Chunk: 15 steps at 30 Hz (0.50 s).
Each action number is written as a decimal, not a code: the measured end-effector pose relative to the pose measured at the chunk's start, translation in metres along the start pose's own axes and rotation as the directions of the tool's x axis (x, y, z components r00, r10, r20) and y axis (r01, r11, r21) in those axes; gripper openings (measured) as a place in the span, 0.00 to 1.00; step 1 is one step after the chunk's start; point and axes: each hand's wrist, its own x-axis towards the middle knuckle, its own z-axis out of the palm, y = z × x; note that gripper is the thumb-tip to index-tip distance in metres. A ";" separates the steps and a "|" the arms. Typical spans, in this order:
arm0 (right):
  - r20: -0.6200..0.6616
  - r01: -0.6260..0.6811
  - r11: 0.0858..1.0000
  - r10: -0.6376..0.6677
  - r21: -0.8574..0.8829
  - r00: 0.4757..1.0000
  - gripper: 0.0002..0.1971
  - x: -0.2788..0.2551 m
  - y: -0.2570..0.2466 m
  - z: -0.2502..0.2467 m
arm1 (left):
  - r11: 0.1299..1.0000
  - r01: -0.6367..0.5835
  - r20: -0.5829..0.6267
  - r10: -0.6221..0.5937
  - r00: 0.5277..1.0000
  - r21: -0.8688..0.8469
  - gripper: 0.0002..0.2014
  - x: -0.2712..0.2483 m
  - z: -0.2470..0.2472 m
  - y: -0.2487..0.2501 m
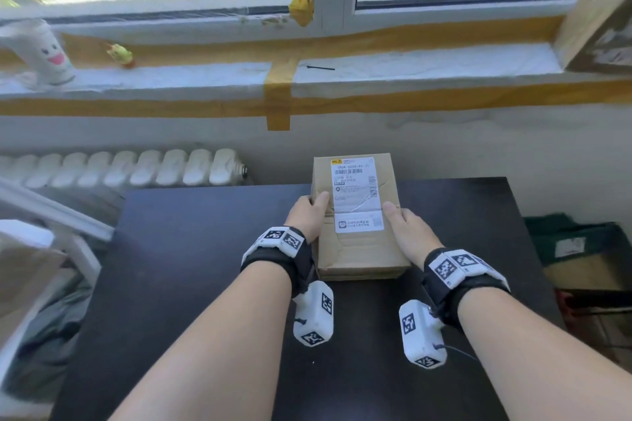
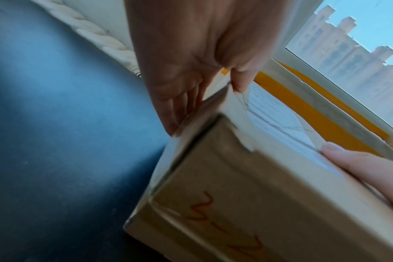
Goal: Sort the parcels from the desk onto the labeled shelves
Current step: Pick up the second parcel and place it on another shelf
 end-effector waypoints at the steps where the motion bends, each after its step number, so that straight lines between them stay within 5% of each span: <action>1: 0.019 -0.026 0.999 0.025 0.048 1.000 0.35 0.002 0.001 0.000 | 0.999 0.019 0.004 -0.019 1.000 -0.049 0.32 0.000 0.000 0.000; 3: 0.046 -0.091 0.984 0.085 0.154 0.995 0.44 0.011 0.004 0.000 | 0.987 0.061 0.010 -0.060 0.998 -0.150 0.38 0.004 0.000 -0.004; 6: 0.076 -0.151 0.942 0.135 0.300 0.988 0.55 0.039 0.022 0.001 | 0.954 0.101 0.049 -0.091 0.995 -0.281 0.33 0.000 -0.004 0.000; 8: 0.083 -0.173 0.923 0.154 0.343 0.985 0.63 0.037 0.019 -0.001 | 0.936 0.151 0.074 -0.134 0.988 -0.317 0.43 -0.005 -0.007 0.006; 11: 0.043 -0.121 0.929 0.113 0.350 0.993 0.56 0.011 -0.005 -0.008 | 0.927 0.127 0.071 -0.109 0.991 -0.353 0.53 0.001 -0.012 0.010; 15: -0.014 -0.052 0.928 0.061 0.368 0.998 0.53 0.001 -0.021 -0.020 | 0.907 0.102 0.049 -0.090 0.995 -0.409 0.50 0.001 -0.022 0.023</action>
